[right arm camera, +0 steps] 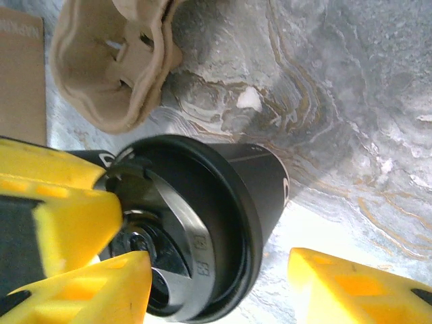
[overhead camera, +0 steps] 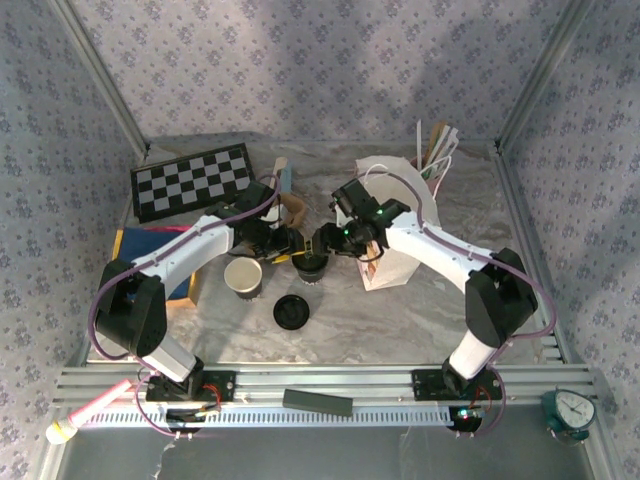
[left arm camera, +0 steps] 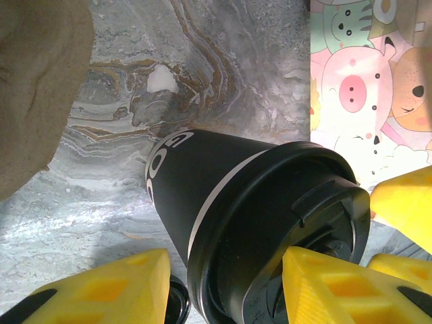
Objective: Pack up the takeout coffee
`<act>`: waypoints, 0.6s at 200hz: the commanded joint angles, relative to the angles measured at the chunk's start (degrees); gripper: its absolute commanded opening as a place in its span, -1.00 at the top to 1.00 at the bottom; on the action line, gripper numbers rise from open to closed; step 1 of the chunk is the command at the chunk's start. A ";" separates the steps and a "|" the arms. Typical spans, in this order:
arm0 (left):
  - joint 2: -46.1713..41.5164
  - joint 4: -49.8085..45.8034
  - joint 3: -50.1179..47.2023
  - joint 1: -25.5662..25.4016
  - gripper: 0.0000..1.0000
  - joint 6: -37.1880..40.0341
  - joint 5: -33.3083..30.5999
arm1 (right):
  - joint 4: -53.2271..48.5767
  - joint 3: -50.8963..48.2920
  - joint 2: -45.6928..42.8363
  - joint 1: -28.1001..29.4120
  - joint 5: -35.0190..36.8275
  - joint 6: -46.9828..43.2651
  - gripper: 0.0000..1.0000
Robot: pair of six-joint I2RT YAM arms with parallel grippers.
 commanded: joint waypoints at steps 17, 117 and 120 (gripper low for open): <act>3.05 -8.38 -2.55 -0.59 0.07 1.10 -4.88 | 1.13 3.31 3.23 -0.53 0.24 2.62 -0.13; 3.26 -8.44 -2.78 -0.57 0.07 0.92 -4.70 | -2.99 -2.15 6.51 -0.25 5.07 3.02 0.18; 3.22 -8.46 -2.78 -0.59 0.07 0.93 -4.67 | -3.01 -2.46 6.54 -0.16 4.95 2.95 0.19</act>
